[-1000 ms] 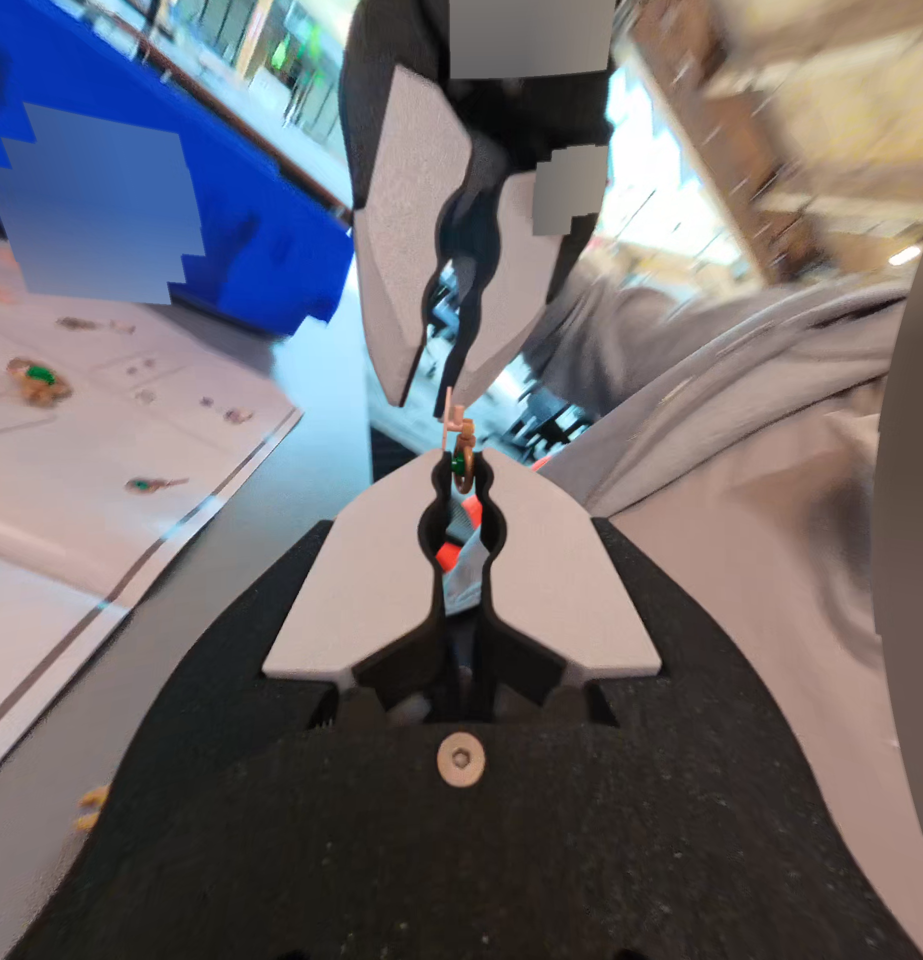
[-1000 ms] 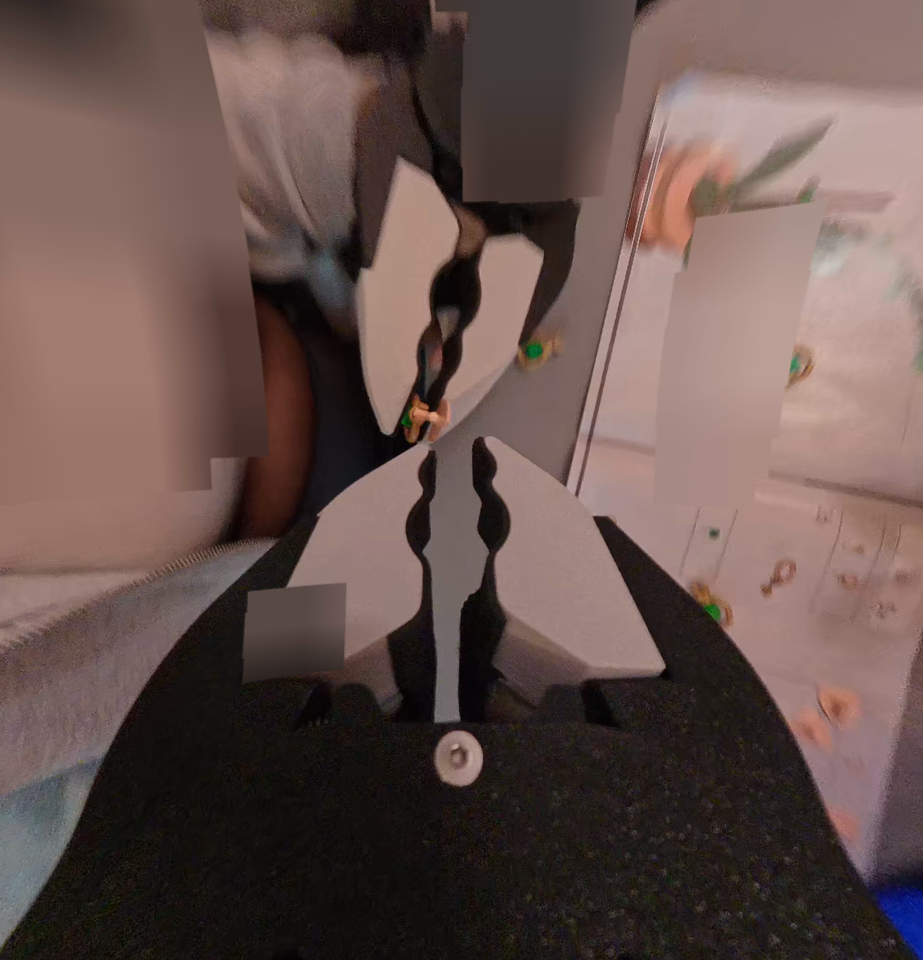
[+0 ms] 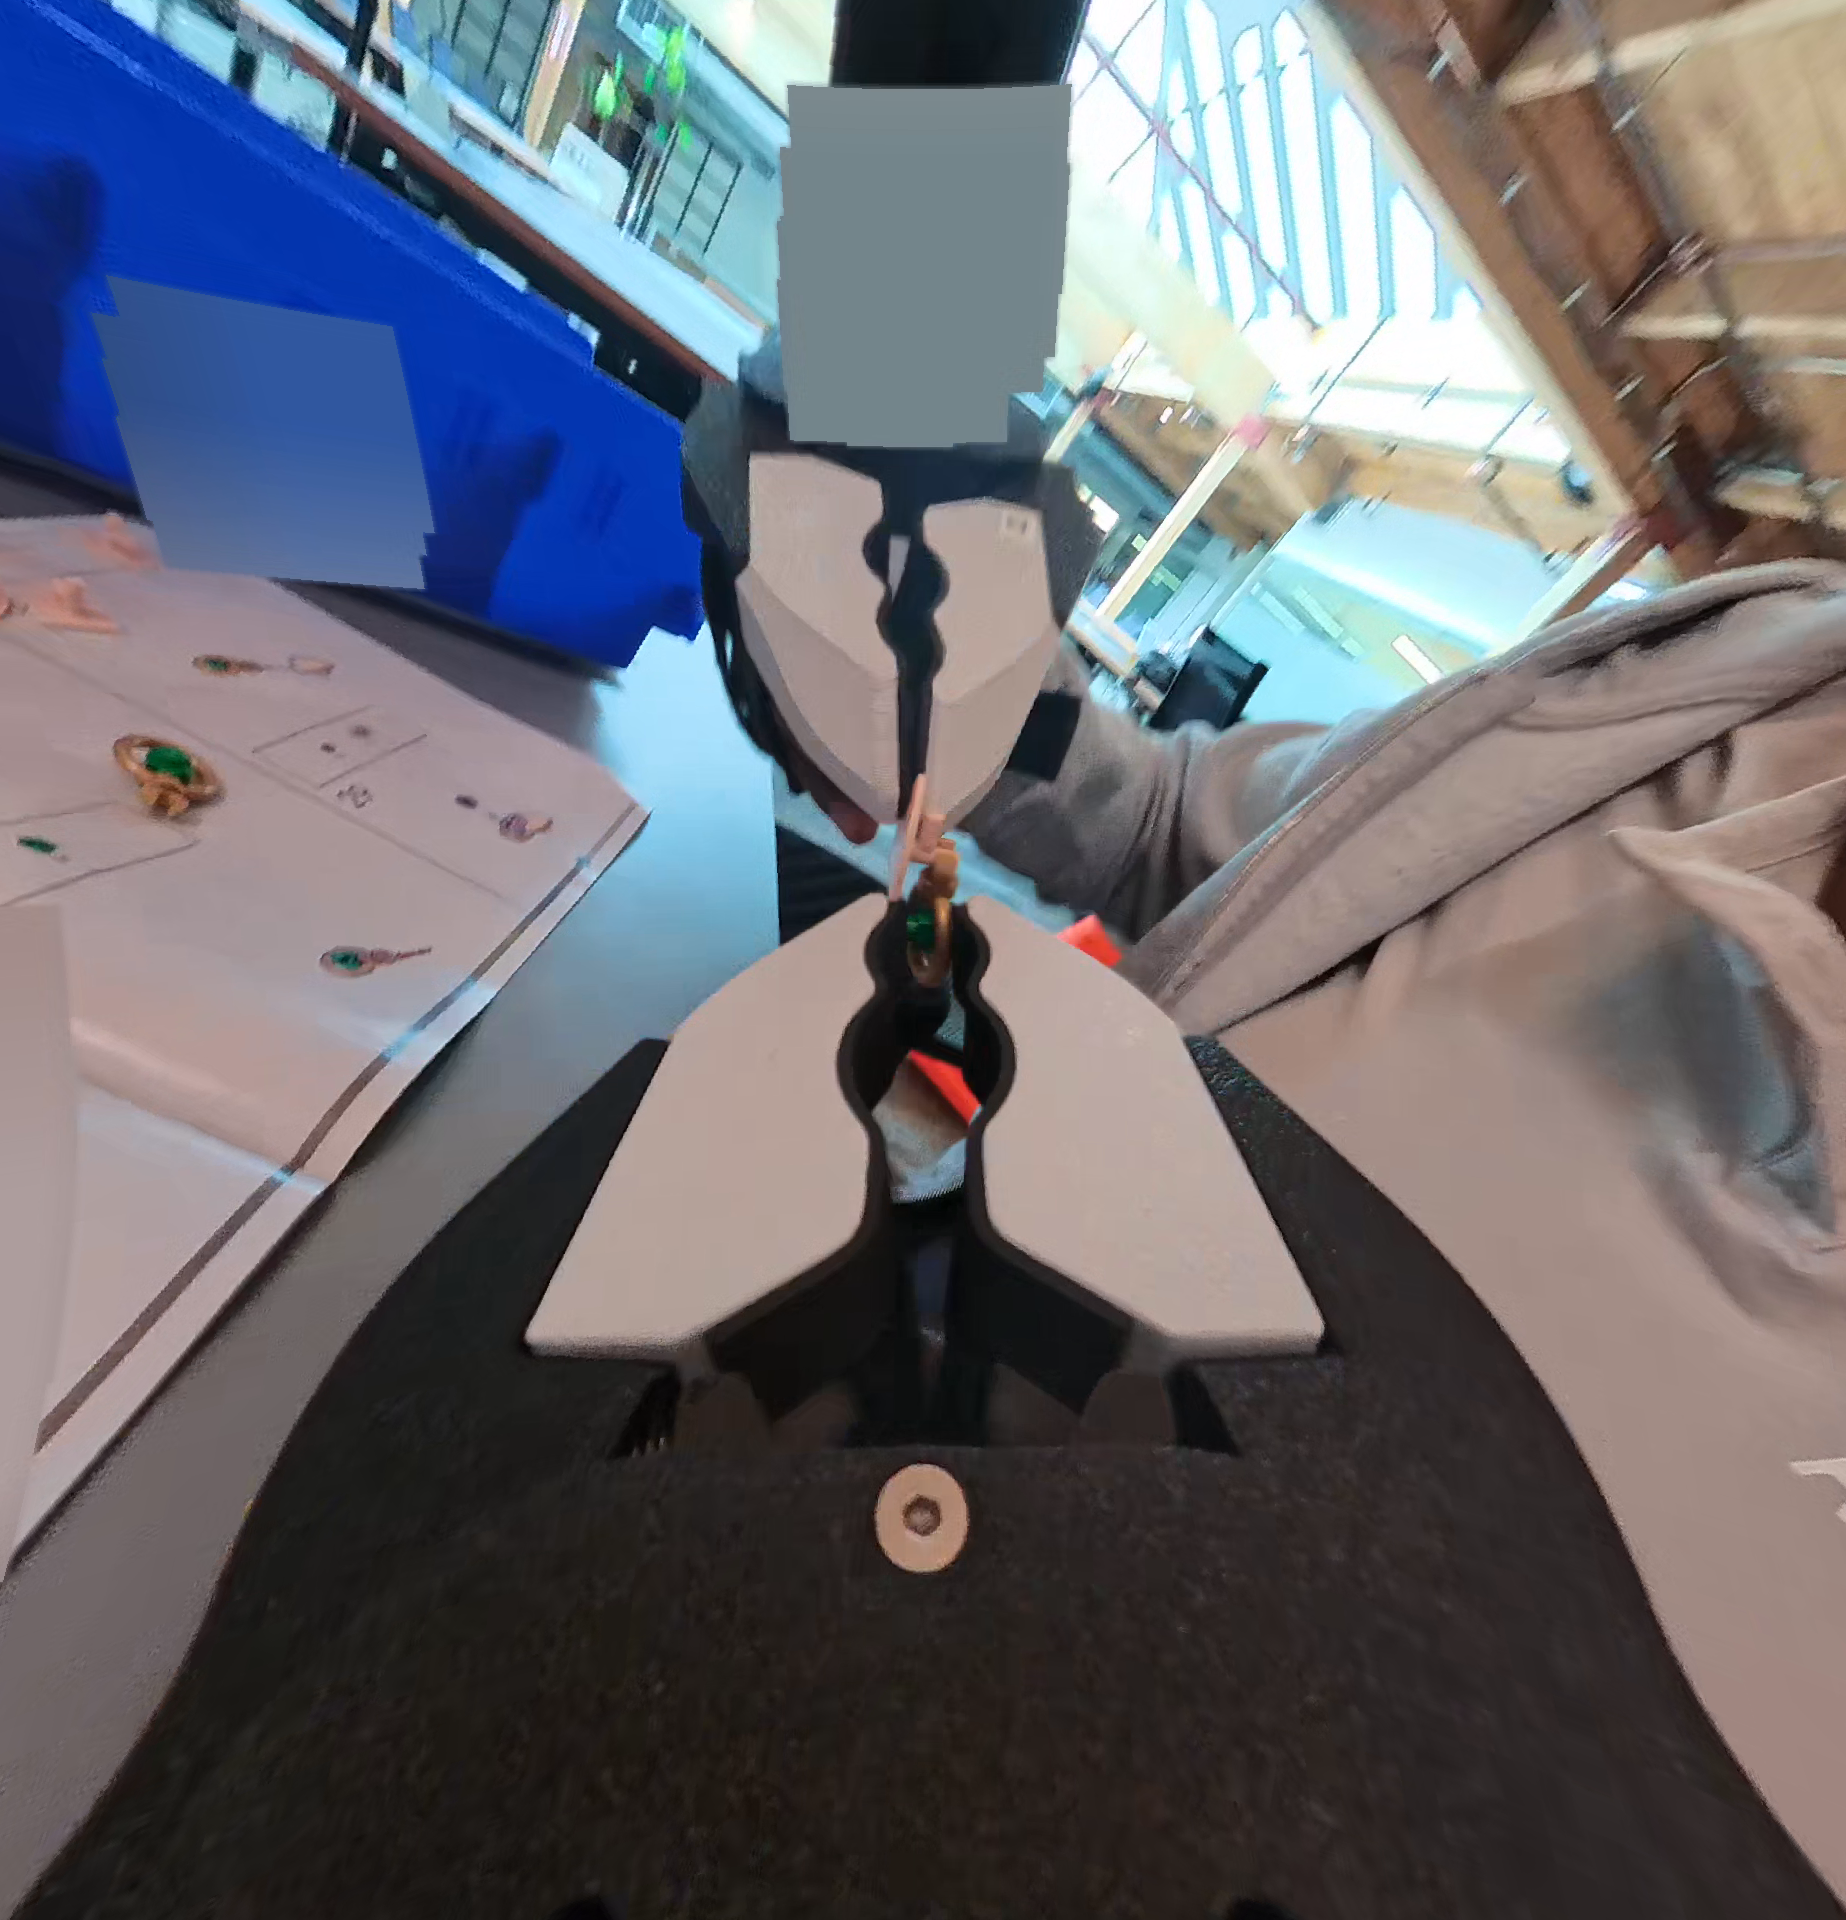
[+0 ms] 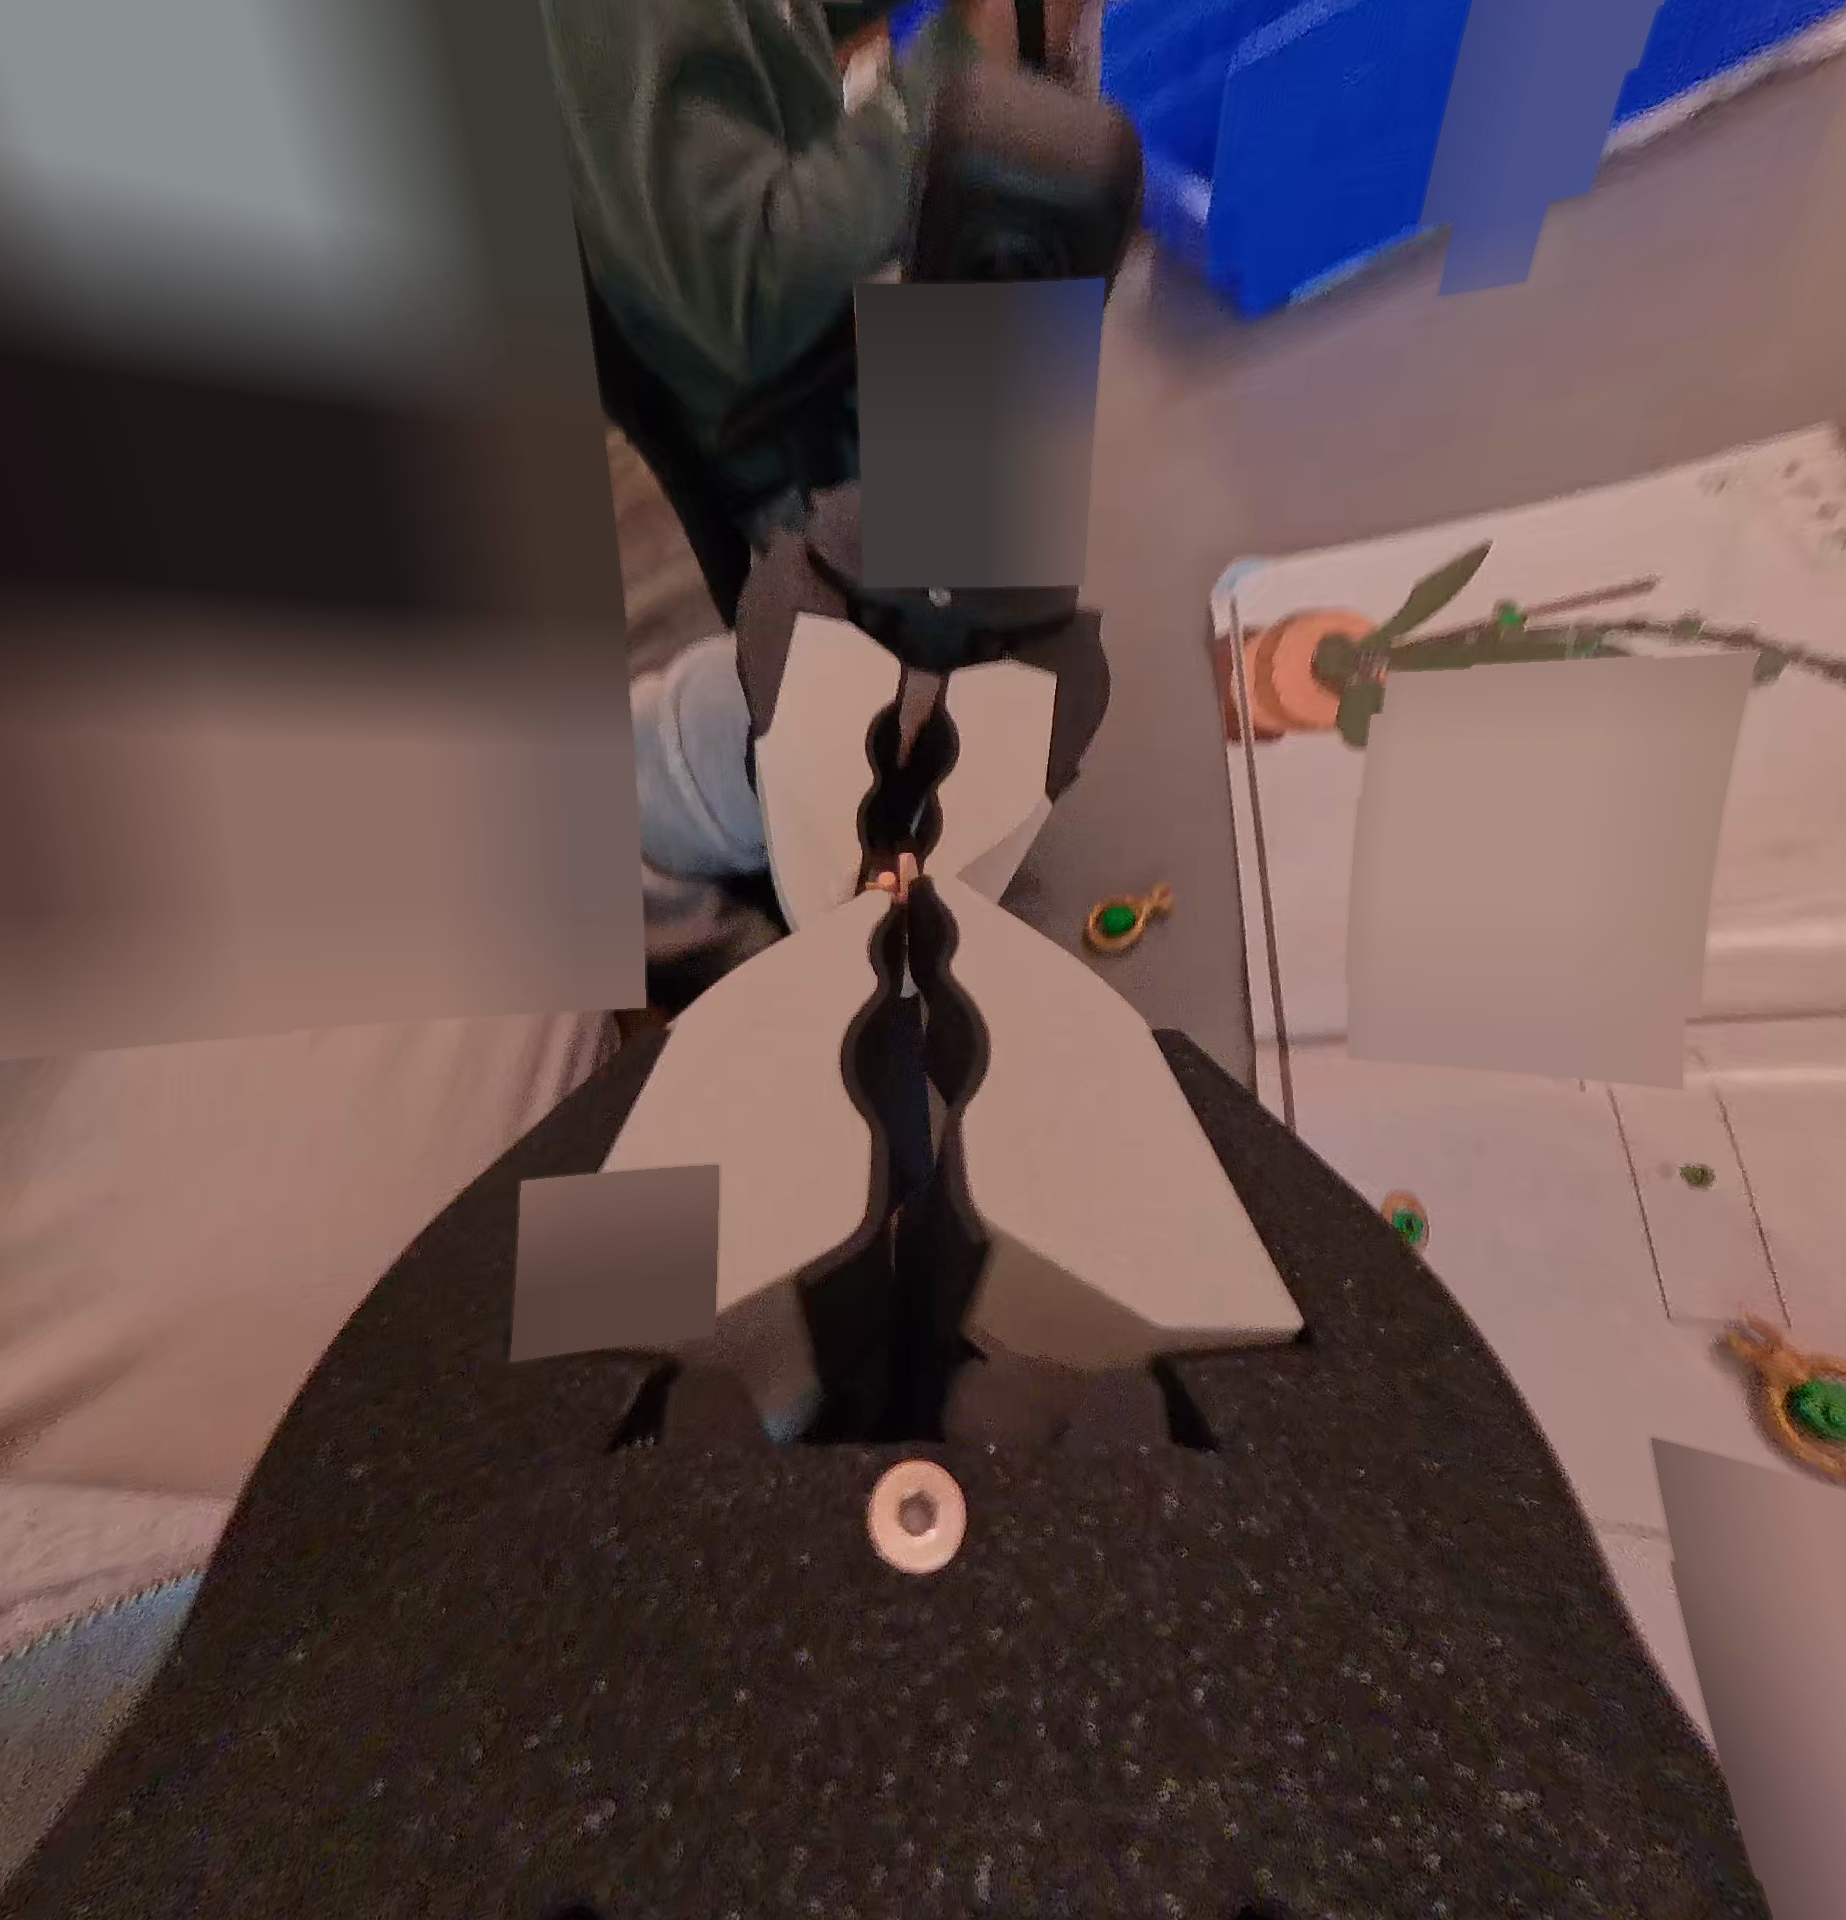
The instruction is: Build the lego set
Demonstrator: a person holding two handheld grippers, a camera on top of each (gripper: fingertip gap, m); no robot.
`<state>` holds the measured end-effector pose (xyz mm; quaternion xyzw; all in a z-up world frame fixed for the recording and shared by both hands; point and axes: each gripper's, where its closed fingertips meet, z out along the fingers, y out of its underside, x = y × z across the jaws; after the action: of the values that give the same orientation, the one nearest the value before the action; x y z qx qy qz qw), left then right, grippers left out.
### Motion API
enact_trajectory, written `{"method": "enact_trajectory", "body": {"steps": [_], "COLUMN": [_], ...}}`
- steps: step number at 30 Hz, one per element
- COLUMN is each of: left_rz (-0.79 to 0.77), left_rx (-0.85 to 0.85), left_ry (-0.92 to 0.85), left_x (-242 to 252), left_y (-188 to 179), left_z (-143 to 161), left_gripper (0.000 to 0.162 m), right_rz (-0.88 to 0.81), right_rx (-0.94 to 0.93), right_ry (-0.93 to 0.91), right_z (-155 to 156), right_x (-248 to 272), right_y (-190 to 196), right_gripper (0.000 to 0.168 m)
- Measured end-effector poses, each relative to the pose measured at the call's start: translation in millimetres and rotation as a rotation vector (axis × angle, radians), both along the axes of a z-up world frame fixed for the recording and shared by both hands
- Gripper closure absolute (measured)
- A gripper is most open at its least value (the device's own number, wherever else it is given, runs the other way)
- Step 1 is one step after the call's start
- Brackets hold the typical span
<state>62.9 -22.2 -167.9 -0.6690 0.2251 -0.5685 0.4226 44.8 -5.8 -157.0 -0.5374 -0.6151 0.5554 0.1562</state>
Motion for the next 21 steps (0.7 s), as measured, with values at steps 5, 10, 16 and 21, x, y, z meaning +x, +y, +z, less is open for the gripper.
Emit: {"method": "enact_trajectory", "body": {"steps": [5, 10, 16, 21], "left_rz": [-0.033, -0.053, -0.075, -0.098], "left_rx": [-0.055, -0.081, -0.082, -0.075], "left_ry": [0.15, 0.232, 0.332, 0.379], "left_x": [11, 16, 20, 24], "left_y": [-3, -5, -9, -12], "left_z": [-24, -38, -50, -55], "left_gripper": [0.154, 0.154, 0.154, 0.154], "right_rz": [0.107, 0.189, 0.301, 0.377], "right_rx": [0.163, 0.316, 0.439, 0.477], "right_ry": [-0.231, -0.371, -0.481, -0.556], "right_z": [-25, -39, -48, -52], "right_x": [16, 25, 30, 35], "right_y": [-2, -2, -6, -10], "right_gripper": [0.168, 0.168, 0.168, 0.168]}}
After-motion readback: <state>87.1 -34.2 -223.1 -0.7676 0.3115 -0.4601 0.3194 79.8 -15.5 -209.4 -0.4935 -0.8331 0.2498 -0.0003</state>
